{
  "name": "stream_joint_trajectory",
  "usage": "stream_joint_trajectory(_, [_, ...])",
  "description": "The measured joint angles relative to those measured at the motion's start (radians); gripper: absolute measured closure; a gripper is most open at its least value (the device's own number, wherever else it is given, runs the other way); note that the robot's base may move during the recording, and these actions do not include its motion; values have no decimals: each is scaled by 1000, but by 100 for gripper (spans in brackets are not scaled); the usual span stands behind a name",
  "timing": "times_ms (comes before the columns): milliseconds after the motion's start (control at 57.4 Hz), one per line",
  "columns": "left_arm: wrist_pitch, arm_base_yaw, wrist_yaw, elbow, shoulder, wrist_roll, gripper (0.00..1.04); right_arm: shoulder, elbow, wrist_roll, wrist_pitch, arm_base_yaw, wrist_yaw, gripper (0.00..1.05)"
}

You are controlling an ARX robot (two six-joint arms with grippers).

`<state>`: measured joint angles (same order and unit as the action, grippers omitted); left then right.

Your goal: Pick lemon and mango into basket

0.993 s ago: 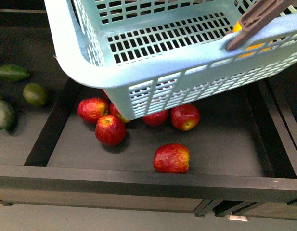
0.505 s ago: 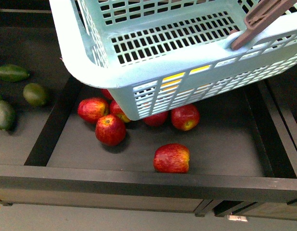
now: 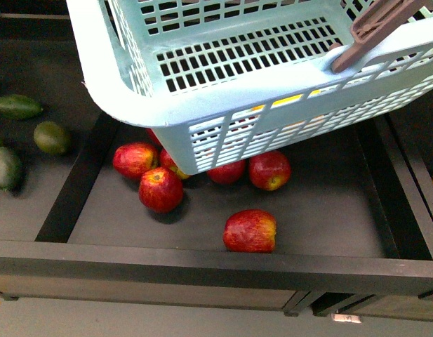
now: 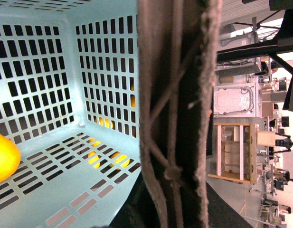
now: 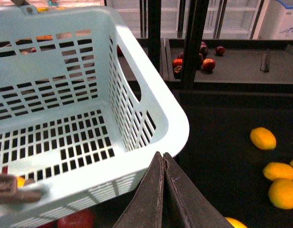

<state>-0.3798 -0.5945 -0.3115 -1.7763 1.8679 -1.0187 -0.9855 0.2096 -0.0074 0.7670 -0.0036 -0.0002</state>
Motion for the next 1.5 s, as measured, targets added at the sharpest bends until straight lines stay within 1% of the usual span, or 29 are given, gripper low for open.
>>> stream_joint_trajectory(122, [0, 0, -2, 0, 0, -1, 99, 63, -44, 0, -18, 0, 0, 103])
stream_joint_trajectory(348, [0, 0, 0, 0, 0, 0, 99, 231, -127, -1, -107, 2, 0, 102])
stream_joint_trajectory(383, [0, 0, 0, 0, 0, 0, 99, 243, -132, 0, -111, 2, 0, 96])
stream_joint_trajectory(470, [0, 0, 0, 0, 0, 0, 99, 251, -134, 0, -113, 2, 0, 83])
stream_joint_trajectory(575, [0, 0, 0, 0, 0, 0, 99, 252, -134, 0, -113, 2, 0, 64])
stream_joint_trajectory(592, [0, 0, 0, 0, 0, 0, 99, 252, -134, 0, -113, 2, 0, 62])
stream_joint_trajectory(609, [0, 0, 0, 0, 0, 0, 99, 252, -134, 0, -113, 2, 0, 57])
stream_joint_trajectory(697, [0, 0, 0, 0, 0, 0, 99, 253, -134, 0, -113, 2, 0, 38])
stream_joint_trajectory(749, [0, 0, 0, 0, 0, 0, 99, 253, -134, 0, -113, 2, 0, 24])
stream_joint_trajectory(801, [0, 0, 0, 0, 0, 0, 99, 253, -134, 0, -113, 2, 0, 17])
stream_joint_trajectory(836, [0, 0, 0, 0, 0, 0, 99, 253, -134, 0, -113, 2, 0, 11])
stream_joint_trajectory(871, [0, 0, 0, 0, 0, 0, 99, 253, -134, 0, -113, 2, 0, 7])
stream_joint_trajectory(940, [0, 0, 1, 0, 0, 0, 99, 253, -134, 0, -113, 2, 2, 9])
stream_joint_trajectory(1149, [0, -14, -24, -1, 0, -12, 99, 256, -135, 0, -114, 2, 4, 9])
stream_joint_trajectory(1498, [0, -2, 14, -2, 0, 2, 99, 253, -137, 0, -115, 2, 0, 9])
